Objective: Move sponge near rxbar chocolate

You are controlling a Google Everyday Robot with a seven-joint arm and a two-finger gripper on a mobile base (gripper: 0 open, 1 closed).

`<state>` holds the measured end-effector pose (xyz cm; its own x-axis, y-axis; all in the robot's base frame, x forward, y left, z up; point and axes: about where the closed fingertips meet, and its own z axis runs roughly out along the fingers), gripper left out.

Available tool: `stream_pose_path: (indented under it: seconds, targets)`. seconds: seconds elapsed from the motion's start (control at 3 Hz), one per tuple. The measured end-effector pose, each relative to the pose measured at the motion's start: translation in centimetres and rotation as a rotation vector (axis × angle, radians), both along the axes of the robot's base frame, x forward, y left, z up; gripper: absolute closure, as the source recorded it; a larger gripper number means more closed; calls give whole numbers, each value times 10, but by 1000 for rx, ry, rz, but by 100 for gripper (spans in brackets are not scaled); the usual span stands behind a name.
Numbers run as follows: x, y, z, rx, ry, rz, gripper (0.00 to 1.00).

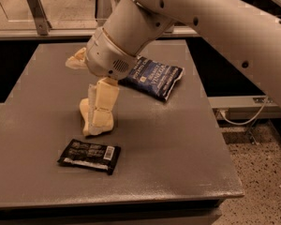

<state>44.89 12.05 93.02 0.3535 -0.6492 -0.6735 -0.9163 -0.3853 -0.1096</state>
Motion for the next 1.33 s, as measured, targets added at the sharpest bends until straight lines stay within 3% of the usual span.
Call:
stream_pose_path:
  seconds: [0.33,0.67,1.0,1.33]
  targets:
    - [-15,-37,9,-22,-25,-87,0]
    - [-24,-93,18,-47,-72,-238,0]
    - [-23,-164,14,-62,-79,-432,0]
    - [-23,-164,14,-62,-79,-432,0]
